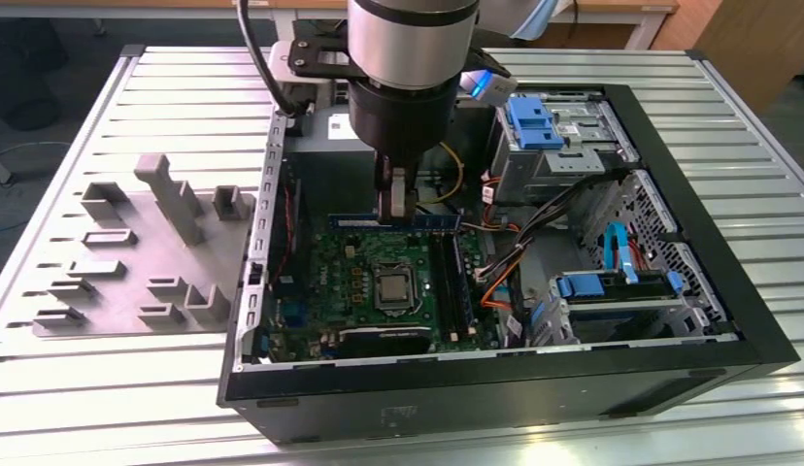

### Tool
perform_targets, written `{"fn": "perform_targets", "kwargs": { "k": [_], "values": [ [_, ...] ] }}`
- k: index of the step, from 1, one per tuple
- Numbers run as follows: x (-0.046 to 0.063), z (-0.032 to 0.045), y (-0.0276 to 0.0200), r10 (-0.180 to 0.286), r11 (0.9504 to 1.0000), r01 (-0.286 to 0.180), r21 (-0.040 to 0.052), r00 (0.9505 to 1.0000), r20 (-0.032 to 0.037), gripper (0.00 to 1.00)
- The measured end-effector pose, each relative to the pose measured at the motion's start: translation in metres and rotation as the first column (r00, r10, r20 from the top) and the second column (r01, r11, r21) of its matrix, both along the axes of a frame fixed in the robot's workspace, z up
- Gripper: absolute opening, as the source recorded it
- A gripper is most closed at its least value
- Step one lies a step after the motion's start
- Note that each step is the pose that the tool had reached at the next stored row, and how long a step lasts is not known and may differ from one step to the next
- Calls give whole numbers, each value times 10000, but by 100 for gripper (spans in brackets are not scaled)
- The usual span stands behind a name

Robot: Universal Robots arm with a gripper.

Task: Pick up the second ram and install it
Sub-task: 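Insert the second ram into the second slot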

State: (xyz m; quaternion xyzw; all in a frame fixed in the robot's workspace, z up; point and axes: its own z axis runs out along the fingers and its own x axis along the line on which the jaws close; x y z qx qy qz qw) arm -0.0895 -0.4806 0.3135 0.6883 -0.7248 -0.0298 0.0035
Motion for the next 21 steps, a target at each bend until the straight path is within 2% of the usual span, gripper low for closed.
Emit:
{"fn": "perform_targets", "kwargs": {
  "k": [4,8,11,16,21],
  "values": [
    [0,-1,0,-33,10000,33,0,10000,0,13],
    [1,-6,0,-657,9978,657,1,9978,0,13],
    [0,-10,0,-1211,9926,1211,1,9926,0,13],
    [0,-17,0,-2097,9778,2097,0,9778,0,13],
    [0,-25,0,-2982,9545,2982,0,9545,0,13]
  ]
}}
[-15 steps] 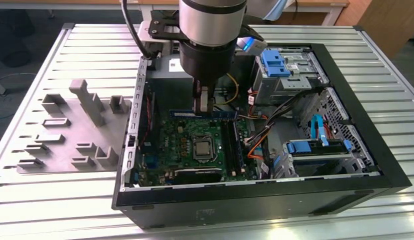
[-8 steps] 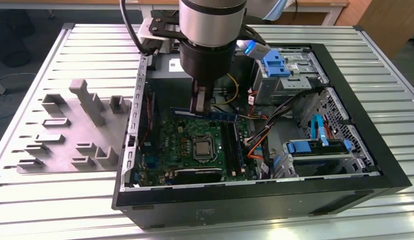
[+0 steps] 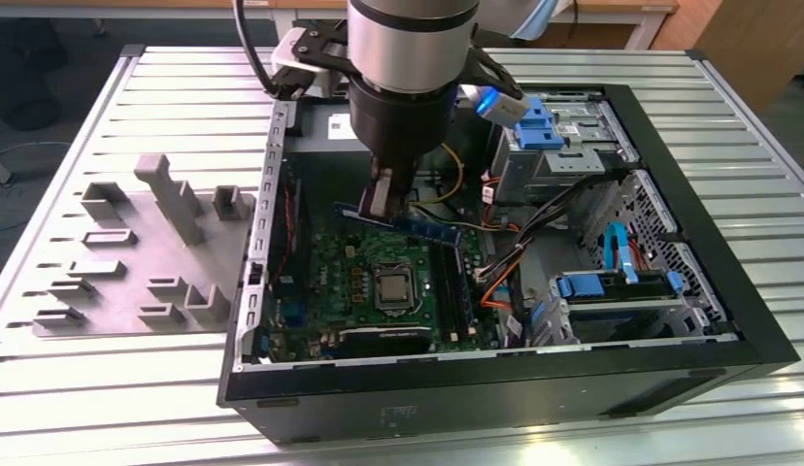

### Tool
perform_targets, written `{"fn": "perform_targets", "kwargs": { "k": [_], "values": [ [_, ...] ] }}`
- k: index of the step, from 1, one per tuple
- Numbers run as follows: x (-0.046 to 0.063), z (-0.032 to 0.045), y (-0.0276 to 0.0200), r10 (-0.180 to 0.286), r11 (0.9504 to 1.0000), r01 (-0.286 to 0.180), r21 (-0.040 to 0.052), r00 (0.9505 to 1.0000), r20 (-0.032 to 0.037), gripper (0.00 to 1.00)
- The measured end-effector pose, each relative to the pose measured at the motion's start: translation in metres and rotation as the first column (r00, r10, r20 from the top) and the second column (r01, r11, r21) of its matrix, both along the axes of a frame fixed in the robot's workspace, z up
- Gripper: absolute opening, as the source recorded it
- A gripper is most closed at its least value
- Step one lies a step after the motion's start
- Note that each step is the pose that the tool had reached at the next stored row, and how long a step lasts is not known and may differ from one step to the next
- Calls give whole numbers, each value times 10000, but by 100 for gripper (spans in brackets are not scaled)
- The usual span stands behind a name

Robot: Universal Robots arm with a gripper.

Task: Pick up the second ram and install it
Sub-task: 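Insert the second ram into the second slot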

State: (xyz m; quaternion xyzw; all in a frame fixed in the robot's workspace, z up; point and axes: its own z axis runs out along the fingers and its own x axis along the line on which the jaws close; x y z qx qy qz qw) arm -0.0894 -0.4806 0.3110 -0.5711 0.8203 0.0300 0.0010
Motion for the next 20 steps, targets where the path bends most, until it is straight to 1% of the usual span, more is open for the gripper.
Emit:
{"fn": "perform_targets", "kwargs": {
  "k": [2,5,7,10,13,15,18,20],
  "values": [
    [0,-3,0,-360,9994,360,0,9994,0,13],
    [0,-8,0,-909,9959,909,1,9959,1,13],
    [0,-12,0,-1266,9920,1266,1,9920,1,13],
    [0,-16,0,-1816,9834,1816,1,9834,0,13],
    [0,-21,0,-2339,9723,2339,0,9723,0,13],
    [0,-24,0,-2692,9631,2692,0,9631,0,13],
    [0,-29,0,-3218,9468,3218,-1,9468,0,13],
    [0,-32,0,-3557,9346,3557,-1,9346,0,13]
  ]
}}
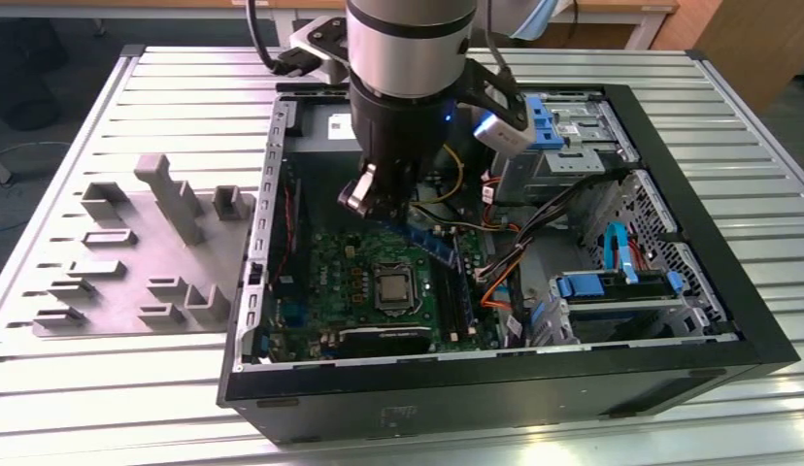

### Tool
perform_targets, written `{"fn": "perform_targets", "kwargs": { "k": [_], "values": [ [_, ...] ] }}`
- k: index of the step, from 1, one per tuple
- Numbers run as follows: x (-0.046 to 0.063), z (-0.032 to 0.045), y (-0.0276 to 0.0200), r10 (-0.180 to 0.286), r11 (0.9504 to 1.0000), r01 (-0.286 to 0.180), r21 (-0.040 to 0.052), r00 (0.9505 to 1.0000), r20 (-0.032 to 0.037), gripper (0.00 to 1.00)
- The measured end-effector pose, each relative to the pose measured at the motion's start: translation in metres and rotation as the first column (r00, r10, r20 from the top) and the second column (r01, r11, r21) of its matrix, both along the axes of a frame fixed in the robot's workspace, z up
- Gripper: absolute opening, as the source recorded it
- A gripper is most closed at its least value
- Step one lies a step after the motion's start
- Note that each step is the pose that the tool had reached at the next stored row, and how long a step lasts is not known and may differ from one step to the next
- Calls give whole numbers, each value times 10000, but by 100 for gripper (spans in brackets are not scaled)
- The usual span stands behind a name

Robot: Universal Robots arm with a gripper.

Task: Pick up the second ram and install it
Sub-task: 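Insert the second ram into the second slot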

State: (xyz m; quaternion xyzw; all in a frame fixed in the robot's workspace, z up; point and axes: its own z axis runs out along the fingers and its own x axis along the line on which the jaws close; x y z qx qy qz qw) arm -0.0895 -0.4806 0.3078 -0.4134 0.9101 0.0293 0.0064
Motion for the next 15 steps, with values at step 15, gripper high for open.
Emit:
{"fn": "perform_targets", "kwargs": {
  "k": [15],
  "values": [
    [0,-24,0,-2695,9630,2695,1,9630,0,13]
  ]
}}
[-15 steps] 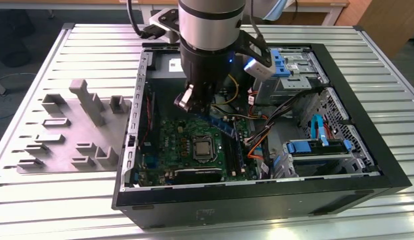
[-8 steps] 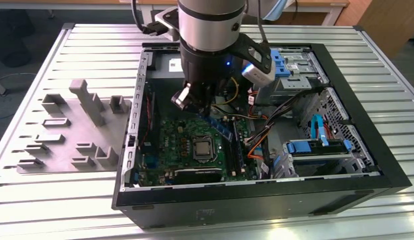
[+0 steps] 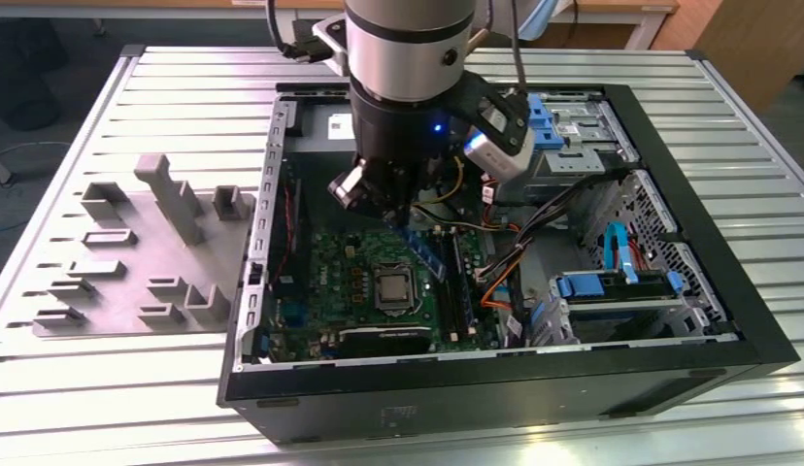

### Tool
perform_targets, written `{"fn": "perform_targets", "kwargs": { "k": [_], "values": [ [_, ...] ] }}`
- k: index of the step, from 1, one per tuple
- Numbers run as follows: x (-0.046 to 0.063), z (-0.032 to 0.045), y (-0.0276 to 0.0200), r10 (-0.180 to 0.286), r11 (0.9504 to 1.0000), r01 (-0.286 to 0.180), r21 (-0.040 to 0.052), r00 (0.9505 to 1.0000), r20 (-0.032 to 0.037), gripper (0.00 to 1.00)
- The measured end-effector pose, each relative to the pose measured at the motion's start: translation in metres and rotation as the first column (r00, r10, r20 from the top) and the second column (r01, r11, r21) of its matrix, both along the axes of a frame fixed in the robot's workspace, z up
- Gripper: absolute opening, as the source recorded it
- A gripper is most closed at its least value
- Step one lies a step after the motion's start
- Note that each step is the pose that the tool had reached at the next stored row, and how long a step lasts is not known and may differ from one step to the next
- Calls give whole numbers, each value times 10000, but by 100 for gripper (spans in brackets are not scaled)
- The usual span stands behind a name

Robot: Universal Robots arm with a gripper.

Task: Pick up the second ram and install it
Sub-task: 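Insert the second ram into the second slot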

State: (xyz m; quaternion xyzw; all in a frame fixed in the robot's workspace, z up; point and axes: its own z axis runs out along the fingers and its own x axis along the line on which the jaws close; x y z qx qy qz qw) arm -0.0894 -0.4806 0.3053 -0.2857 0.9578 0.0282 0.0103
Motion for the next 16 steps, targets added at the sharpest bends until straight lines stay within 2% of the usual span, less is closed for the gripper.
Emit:
{"fn": "perform_targets", "kwargs": {
  "k": [3,7,12,16],
  "values": [
    [0,-5,0,-550,9985,550,0,9985,0,13],
    [0,-11,0,-1266,9919,1266,0,9919,0,13],
    [0,-20,0,-2162,9763,2162,0,9763,0,13],
    [0,-26,0,-2876,9578,2876,0,9578,0,13]
  ]
}}
